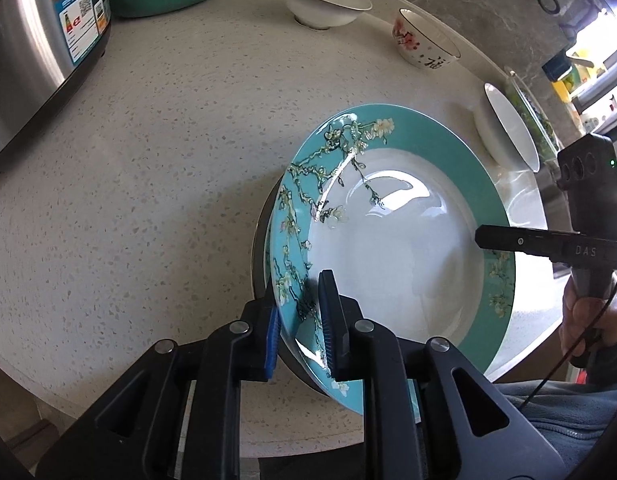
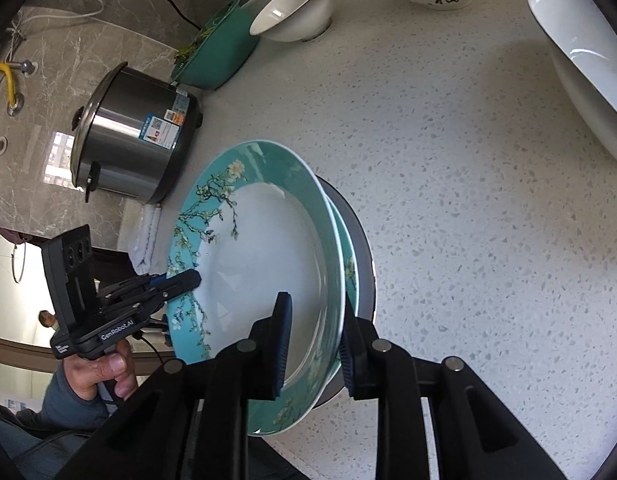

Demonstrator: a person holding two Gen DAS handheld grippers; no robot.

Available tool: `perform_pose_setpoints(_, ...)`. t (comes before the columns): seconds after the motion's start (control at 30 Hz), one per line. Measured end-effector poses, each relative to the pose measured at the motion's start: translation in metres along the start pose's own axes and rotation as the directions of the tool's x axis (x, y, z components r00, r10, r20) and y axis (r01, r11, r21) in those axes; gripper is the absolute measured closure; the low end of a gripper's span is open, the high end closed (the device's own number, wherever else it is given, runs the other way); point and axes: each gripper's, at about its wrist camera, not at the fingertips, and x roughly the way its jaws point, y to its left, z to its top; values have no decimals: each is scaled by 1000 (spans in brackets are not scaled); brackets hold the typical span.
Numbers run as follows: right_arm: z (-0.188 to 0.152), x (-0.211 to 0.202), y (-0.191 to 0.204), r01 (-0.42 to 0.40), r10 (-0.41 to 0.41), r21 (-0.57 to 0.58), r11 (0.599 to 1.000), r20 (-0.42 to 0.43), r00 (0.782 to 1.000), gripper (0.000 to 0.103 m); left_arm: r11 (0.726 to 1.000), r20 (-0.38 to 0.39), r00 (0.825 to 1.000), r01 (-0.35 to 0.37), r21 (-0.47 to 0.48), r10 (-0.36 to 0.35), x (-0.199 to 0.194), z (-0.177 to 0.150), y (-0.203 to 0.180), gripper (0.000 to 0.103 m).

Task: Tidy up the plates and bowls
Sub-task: 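Lift the teal floral plate with both grippers and lower it onto the plate stack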

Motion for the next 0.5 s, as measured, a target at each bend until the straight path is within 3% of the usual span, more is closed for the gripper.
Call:
perform_pose_setpoints(0.2,-1,1,6,45,-45,-28,999,7,999,76,1000,-1,1000,-10,11,10,3,4,-11,86)
perform_pose_setpoints(0.33,-1,2,21,141,-140,-113,984,22,990,76,1000,5,1000,-18,10,18,3,5,-15,85)
perform_pose_setpoints(0.5,-8,12,38,308,-311,-239,921,28,950,70,999,2,999,-45,30,45,8,7,-23,85)
